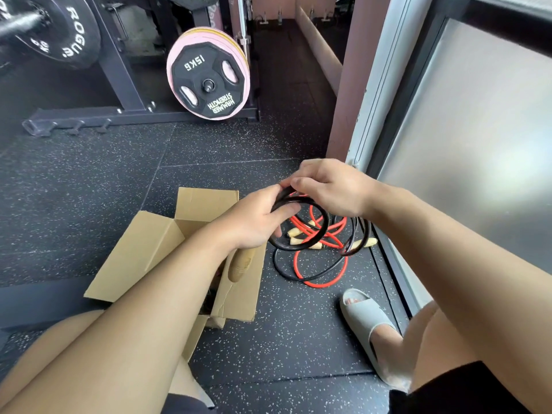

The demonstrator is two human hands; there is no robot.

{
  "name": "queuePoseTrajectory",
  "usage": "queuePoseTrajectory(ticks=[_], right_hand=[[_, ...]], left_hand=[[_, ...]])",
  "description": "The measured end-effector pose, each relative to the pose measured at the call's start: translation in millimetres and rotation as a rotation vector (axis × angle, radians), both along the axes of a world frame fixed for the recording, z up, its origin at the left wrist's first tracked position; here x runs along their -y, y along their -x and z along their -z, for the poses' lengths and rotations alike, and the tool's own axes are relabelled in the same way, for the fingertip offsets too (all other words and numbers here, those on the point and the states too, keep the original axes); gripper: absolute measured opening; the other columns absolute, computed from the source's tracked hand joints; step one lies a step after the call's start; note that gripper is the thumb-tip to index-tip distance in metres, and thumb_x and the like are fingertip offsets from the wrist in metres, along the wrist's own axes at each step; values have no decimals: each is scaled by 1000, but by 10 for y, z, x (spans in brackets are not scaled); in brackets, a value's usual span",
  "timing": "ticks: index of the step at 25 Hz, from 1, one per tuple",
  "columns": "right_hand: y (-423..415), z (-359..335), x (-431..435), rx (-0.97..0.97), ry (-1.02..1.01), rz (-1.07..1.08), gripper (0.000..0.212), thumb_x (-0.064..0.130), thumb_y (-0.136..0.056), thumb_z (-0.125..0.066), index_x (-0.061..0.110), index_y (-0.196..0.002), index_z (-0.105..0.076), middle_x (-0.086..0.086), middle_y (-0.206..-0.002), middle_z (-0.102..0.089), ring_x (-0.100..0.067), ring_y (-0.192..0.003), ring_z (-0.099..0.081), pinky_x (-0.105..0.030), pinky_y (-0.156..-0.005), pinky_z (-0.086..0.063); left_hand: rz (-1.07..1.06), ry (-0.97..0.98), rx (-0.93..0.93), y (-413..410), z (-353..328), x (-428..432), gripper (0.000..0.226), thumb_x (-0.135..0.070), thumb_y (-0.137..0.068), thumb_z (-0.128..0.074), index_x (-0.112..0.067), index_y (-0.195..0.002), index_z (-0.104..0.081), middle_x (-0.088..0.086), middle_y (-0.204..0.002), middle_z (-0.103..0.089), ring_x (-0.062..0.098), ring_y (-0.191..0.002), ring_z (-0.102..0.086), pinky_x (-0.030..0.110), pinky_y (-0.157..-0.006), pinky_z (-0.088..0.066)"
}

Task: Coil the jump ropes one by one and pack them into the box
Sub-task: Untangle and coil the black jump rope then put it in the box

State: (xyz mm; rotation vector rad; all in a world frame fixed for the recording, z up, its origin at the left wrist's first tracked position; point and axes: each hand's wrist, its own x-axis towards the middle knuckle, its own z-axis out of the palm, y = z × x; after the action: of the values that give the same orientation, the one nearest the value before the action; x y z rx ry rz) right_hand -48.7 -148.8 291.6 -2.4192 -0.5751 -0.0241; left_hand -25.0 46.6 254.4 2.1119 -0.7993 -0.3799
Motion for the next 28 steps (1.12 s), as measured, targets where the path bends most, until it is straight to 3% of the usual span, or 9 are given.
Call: queuePoseTrajectory(ticks=[2, 5, 7, 11, 15, 19, 21, 24, 28], right_hand=[[-23, 37, 43, -61, -98, 9, 35, 29, -95, -48, 14, -116, -70, 9, -94, -61, -10, -93, -59, -29, -88, -46], [-45, 47, 213, -122, -415, 52, 17, 25, -94, -64, 8, -93, -61, -4, -78, -55, -9, -68, -50, -24, -63, -43], [-50, 55, 188, -80, -399, 35, 18, 18, -93, -71, 6, -84, -60, -1, -73, -57, -3, -62, -50, -16, -58, -42], [-48, 88, -20, -67, -178, -67, 15, 23, -87, -78, 10, -85, -69, 4, -76, -66, 0, -67, -55, -18, -63, -43], [-61, 57, 263, -151, -352, -30, 15, 19, -91, -73, 7, -94, -65, 6, -77, -63, -1, -64, -51, -17, -60, -41], [-55, 108, 111, -159, -337, -12, 18, 21, -88, -77, 4, -85, -69, 6, -70, -65, -6, -64, -53, -19, -59, -42], [-56, 116, 139, -190, -309, -13, 16, 20, -90, -75, 5, -90, -70, 4, -74, -67, -6, -66, -55, -19, -62, -44], [-36, 123, 357, -338, -454, 16, 23, 28, -94, -65, 5, -95, -64, -8, -77, -62, -17, -70, -56, -29, -66, -44], [6, 147, 140, -178, -397, 18, 27, 26, -101, -57, 3, -106, -72, -7, -85, -64, -13, -76, -55, -30, -70, -47]], left_hand=[[-38, 13, 34, -6, -67, -1, 18, -51, -90, -54, -36, -99, -56, 0, -84, -72, 16, -64, -69, 41, -73, -57], [-47, 56, 4, -71, -220, -65, 18, -29, -98, -61, -11, -96, -60, 5, -68, -68, 17, -61, -67, 31, -64, -55], [-35, 67, -32, -31, -232, -52, 14, -20, -96, -64, -7, -94, -59, 2, -70, -66, 15, -61, -68, 32, -64, -58], [-25, -48, 34, 49, -165, 64, 18, -26, -92, -68, -13, -88, -57, -7, -63, -66, 10, -56, -67, 28, -51, -52], [-44, 69, -33, -1, -288, 26, 17, -22, -95, -65, -5, -96, -62, -2, -65, -62, 13, -56, -59, 19, -46, -44], [3, 58, -83, 15, -220, 11, 10, -21, -96, -63, -15, -89, -61, -2, -67, -62, 15, -56, -58, 27, -54, -50], [37, 20, -76, 14, -226, -5, 11, -23, -97, -62, -19, -87, -60, -6, -66, -61, 13, -54, -57, 26, -53, -48], [-16, 134, -104, -47, -341, -111, 12, -19, -98, -59, -8, -94, -62, -6, -64, -57, 11, -53, -54, 29, -56, -48], [-23, 134, -138, -59, -351, -172, 14, -17, -99, -58, -4, -96, -61, -4, -64, -57, 15, -54, -53, 31, -56, -46]])
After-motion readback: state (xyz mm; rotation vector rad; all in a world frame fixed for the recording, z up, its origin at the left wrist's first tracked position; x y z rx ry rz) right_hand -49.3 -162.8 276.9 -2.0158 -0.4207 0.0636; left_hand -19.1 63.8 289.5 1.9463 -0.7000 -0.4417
